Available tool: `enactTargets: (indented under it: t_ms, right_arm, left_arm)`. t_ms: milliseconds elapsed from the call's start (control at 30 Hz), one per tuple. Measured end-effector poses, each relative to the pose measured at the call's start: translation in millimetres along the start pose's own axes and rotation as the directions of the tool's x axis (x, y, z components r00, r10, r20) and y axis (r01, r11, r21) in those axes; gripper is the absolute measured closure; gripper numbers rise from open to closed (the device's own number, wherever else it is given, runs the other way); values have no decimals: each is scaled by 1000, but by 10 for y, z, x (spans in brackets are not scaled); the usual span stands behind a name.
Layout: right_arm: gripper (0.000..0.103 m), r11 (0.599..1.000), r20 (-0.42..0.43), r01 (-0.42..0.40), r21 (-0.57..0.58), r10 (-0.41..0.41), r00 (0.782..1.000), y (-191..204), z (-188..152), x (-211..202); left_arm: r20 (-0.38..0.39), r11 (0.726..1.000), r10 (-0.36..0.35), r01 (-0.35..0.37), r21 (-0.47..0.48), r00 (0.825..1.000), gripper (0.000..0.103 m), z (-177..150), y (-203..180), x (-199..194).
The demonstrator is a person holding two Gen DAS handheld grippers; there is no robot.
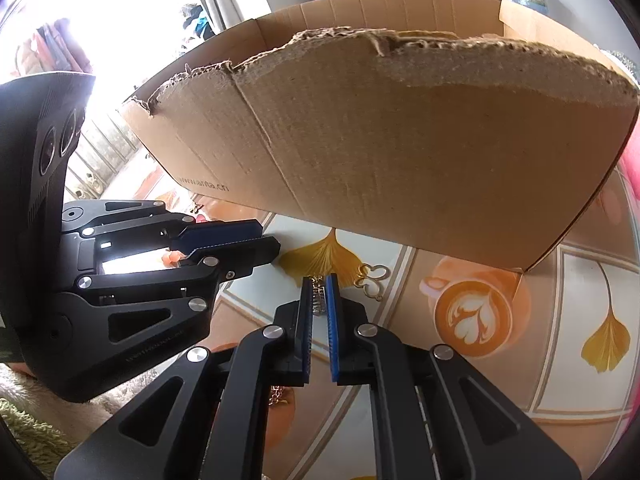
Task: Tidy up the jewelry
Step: 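Close the right tool on the dangling gold earring while the left tool closes on a small gold piece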
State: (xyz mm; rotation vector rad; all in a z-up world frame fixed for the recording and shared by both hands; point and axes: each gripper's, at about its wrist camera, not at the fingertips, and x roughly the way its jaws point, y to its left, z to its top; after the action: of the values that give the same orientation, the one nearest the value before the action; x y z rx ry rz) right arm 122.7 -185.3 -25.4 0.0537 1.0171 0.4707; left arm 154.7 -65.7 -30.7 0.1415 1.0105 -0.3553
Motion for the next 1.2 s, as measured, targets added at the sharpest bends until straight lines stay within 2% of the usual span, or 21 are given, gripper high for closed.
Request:
enactTargets:
  t_ms: [233,467,733,1000,1200]
  right_arm:
    - [96,1000,14,-6,4,6,1000,-34,-5,-90]
    - [96,1000,33,0,-9,0,999,-3,-19,-211]
    - [93,999,-2,21,-42,-21,1000,76,65,-83]
    - [93,990,-16,61,-129,-64,998,190,72,34]
    - [99,990,-11,75,-116,-77,997,222,77,13]
  left_arm:
    - [14,1000,-30,30,-4,999,89,-28,108,-77]
    - [41,1000,-19,18,22,999,89,-67,97,-282]
    - [57,1000,-9,8,15,998,89,-119,83,-357]
    - [82,1000,7,-7,-4,997,89,-171,114,-431]
    - [98,1000,8,-7,-8,995,89,-239,142,-491]
